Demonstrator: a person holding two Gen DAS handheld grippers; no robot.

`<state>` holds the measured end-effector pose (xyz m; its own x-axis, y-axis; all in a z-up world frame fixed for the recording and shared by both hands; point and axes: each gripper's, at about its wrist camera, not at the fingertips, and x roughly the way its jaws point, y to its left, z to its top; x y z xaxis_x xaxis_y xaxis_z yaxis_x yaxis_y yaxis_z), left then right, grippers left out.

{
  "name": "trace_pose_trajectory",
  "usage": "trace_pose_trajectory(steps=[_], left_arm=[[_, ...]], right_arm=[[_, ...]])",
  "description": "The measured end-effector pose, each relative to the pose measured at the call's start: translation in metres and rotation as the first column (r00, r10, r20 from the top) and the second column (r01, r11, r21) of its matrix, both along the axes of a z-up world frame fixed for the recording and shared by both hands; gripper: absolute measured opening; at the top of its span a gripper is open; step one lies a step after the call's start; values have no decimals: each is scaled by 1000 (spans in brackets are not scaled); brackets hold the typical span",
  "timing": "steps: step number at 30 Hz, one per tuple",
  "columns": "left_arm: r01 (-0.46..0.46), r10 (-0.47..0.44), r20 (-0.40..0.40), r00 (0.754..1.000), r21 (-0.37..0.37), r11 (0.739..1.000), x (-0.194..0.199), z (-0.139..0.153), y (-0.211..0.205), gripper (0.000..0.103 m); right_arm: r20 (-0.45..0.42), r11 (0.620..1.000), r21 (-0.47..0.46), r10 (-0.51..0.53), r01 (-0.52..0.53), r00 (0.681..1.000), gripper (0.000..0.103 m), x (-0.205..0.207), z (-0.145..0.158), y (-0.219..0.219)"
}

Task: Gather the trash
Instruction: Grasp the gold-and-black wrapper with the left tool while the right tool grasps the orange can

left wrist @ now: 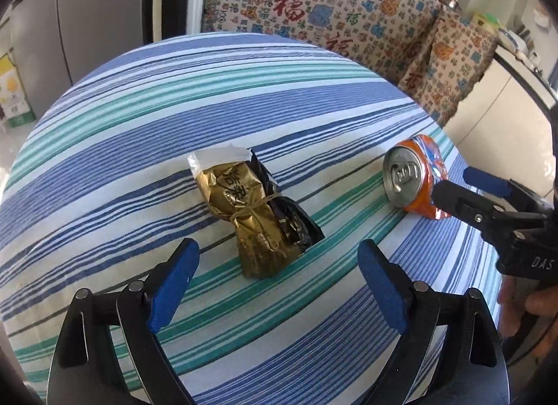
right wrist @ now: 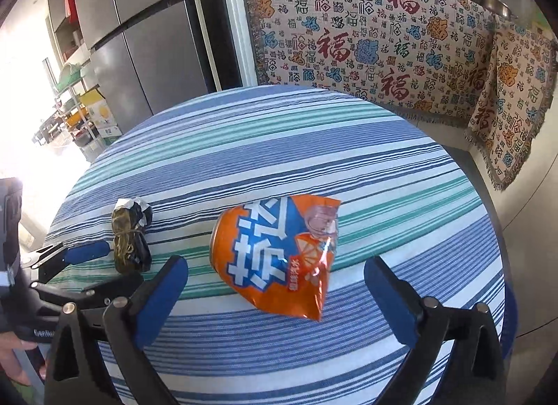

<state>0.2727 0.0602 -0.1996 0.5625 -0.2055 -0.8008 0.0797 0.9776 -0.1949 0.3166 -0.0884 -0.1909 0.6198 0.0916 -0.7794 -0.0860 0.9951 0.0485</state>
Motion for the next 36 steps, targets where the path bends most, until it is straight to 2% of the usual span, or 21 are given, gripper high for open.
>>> trace_pose_trajectory(steps=[2, 3, 4, 5, 6, 7, 10, 13, 18, 22, 25, 27, 28, 29, 31, 32, 34, 35, 36], left_arm=[[-9, 9, 6, 1000, 31, 999, 2, 0, -4, 92], [-13, 12, 10, 1000, 36, 999, 2, 0, -4, 85], [-12, 11, 12, 1000, 33, 999, 3, 1, -3, 65], [-5, 5, 6, 1000, 24, 1000, 3, 1, -2, 53], [3, -3, -1, 1000, 13, 1000, 3, 1, -1, 37], [5, -5, 0, 1000, 6, 1000, 2, 2, 0, 32], [33, -33, 10, 999, 0, 999, -1, 6, 0, 24], [49, -49, 7, 999, -10, 999, -4, 7, 0, 20], [94, -94, -10, 996, 4, 996, -7, 8, -4, 20], [115, -115, -30, 993, 1, 993, -6, 7, -4, 22], [132, -132, -31, 991, 7, 991, -7, 8, -7, 22], [144, -143, -34, 989, 12, 990, -8, 8, -10, 22], [147, -146, -35, 989, 19, 989, -8, 8, -11, 26], [153, -152, -37, 988, 21, 988, -9, 7, -12, 27], [158, -157, -37, 987, 29, 987, -7, 7, -15, 40], [157, -156, -33, 987, 33, 987, -7, 8, -16, 44], [152, -152, -16, 988, 33, 988, -8, 11, -16, 63], [145, -145, -6, 989, 28, 989, -8, 13, -15, 68], [131, -131, 1, 991, 23, 991, -8, 14, -13, 80]], right_arm=[[-16, 999, -19, -25, 25, 1000, 103, 10, -3, 4], [-24, 999, -28, -25, 24, 999, 102, 12, -3, 5], [-28, 999, -29, -27, 27, 999, 91, 11, -2, 4], [-25, 999, -25, -37, 37, 999, 67, 9, 0, 2], [-9, 999, -19, -36, 35, 999, 52, 6, 5, 0], [-13, 1000, -15, -23, 23, 1000, 43, 4, 8, -1], [-23, 1000, -14, 9, -10, 1000, 40, 2, 14, -2], [-40, 999, -13, 32, -33, 999, 40, 0, 13, -8], [-55, 995, -10, 95, -95, 994, 39, -24, 10, -24], [-91, 981, -70, 173, -179, 981, 39, -53, 2, -33], [-112, 981, -70, 172, -180, 979, 39, -66, -6, -46], [-110, 985, -59, 157, -165, 981, 43, -72, -8, -53], [-101, 987, -41, 149, -154, 984, 56, -73, -8, -55], [-88, 990, -22, 138, -140, 987, 74, -74, -6, -57], [-44, 994, 10, 111, -111, 993, 89, -71, -3, -56], [-21, 994, 28, 104, -103, 994, 89, -69, -1, -55], [-2, 994, 64, 87, -87, 996, 89, -62, -2, -50], [-5, 994, 80, 77, -76, 997, 89, -56, -5, -47], [-10, 994, 90, 65, -64, 998, 89, -51, -8, -45]])
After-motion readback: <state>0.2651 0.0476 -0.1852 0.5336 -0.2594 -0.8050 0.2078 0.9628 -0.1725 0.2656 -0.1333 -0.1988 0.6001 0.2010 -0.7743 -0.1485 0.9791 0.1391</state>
